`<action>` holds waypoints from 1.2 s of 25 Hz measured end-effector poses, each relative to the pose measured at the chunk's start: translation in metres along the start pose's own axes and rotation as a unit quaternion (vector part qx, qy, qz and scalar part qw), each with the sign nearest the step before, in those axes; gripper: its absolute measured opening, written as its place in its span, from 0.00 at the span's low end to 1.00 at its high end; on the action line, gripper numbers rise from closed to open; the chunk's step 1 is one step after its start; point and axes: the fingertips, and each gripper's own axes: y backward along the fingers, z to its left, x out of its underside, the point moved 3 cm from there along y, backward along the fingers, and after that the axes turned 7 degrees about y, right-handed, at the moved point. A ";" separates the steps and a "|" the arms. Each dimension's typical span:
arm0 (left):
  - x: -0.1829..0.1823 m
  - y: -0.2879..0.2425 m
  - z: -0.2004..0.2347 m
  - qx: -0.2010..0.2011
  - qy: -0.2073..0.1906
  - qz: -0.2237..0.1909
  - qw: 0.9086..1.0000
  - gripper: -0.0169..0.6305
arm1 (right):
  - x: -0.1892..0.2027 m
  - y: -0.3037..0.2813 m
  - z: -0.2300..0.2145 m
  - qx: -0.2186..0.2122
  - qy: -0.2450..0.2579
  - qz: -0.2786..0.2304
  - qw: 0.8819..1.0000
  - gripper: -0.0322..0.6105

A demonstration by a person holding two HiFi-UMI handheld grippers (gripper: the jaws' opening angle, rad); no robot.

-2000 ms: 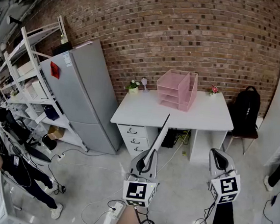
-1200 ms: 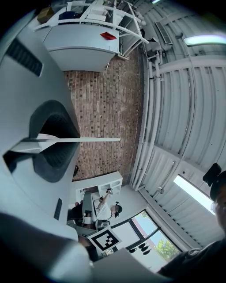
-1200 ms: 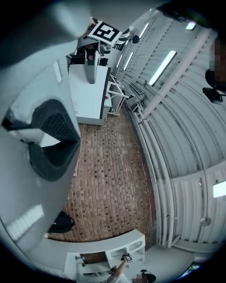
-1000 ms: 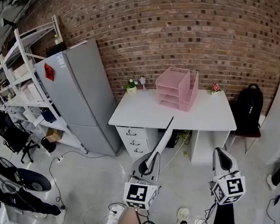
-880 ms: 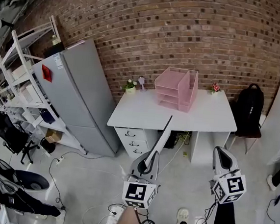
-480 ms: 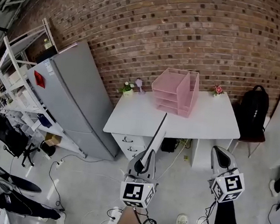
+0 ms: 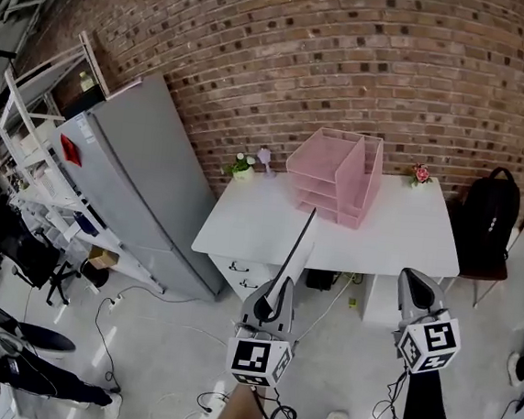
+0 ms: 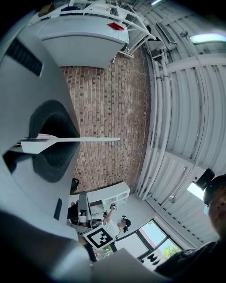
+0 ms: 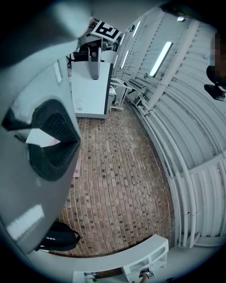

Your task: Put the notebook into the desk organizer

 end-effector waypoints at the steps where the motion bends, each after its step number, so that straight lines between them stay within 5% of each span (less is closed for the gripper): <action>1: 0.001 -0.004 0.000 -0.001 0.001 0.001 1.000 0.05 | 0.001 -0.004 -0.003 -0.003 0.000 0.001 1.000 0.05; 30: -0.005 -0.053 -0.004 0.005 0.017 -0.004 1.000 0.05 | -0.002 -0.033 -0.036 -0.001 -0.004 -0.010 1.000 0.05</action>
